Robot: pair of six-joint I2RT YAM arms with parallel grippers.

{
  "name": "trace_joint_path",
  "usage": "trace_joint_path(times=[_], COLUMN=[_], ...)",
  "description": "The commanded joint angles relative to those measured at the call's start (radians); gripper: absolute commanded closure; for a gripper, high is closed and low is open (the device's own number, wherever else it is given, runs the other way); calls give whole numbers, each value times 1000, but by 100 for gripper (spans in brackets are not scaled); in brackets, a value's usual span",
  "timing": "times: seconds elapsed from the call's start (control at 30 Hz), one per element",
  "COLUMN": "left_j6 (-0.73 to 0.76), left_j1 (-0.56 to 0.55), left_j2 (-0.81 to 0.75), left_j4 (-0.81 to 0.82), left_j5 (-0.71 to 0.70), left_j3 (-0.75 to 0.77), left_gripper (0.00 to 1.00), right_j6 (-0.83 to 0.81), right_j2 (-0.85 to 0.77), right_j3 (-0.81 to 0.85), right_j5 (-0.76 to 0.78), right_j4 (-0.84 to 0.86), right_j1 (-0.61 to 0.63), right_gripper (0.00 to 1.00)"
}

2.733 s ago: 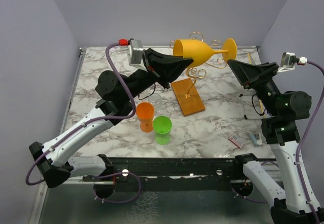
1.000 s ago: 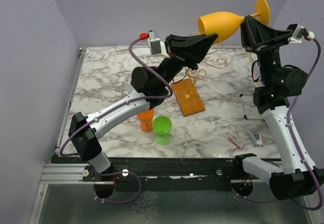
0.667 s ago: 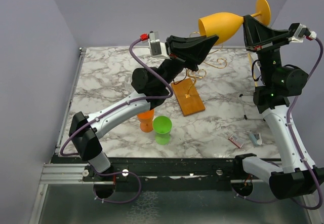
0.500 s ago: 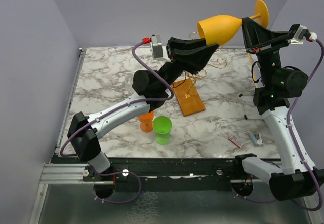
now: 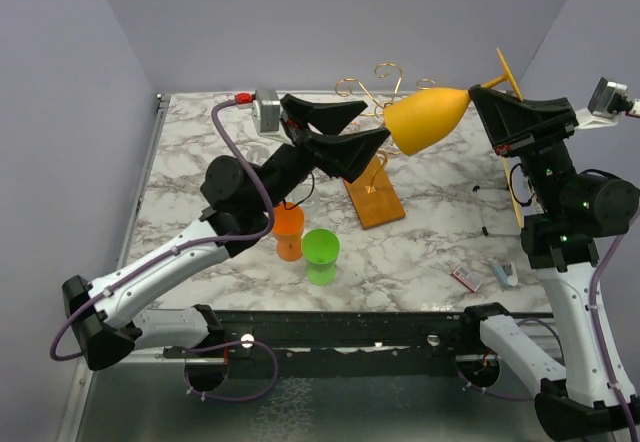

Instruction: Place the wine glass upside down on the wine glass rack

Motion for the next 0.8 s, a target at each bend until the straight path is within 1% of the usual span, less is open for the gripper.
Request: trace_joint_path(times=[0.0,0.03,0.07,0.17,0.3,0.37,0.5,0.57,0.67,0.7,0.77], left_j6=[129,161,185,235,268,268,252,237,185,172,144], left_j1=[-4,-4,-4,-4,-4,-4,-4,-3,23,39,71], left_j2=[-109,-123,-136,-168,-179,-170,-136,-115,-65,-45,-15], left_j4=[-421,-480,-537,-638,-683,-697,-742,-770,-812,-831,-857], left_j5=[-33,-40,-56,-126,-186,-201,-213,-214,-142,-105,-75], left_j3=[46,58,66,70,64,68,94,115,175,200,237], left_gripper=[13,6,2,1,1,1,1,1,1,1,1], right_j6=[-268,-331,-381,-533,-720,-782,-858,-904,-911,-904,-898], right_j2=[-60,-74,-84,-102,-107,-108,-97,-77,-33,-20,-5], right_j3=[26,28,32,53,70,51,2,-22,-48,-58,-82], right_j5=[-146,-169,-198,-286,-314,-322,-280,-282,-288,-289,-273], right_j4=[-239,-284,-334,-504,-737,-800,-850,-854,-825,-804,-754], right_j1=[-1,-1,-1,-1,-1,-1,-1,-1,0,-1,-1], right_gripper=[99,99,99,99,99,99,99,99,99,99,99])
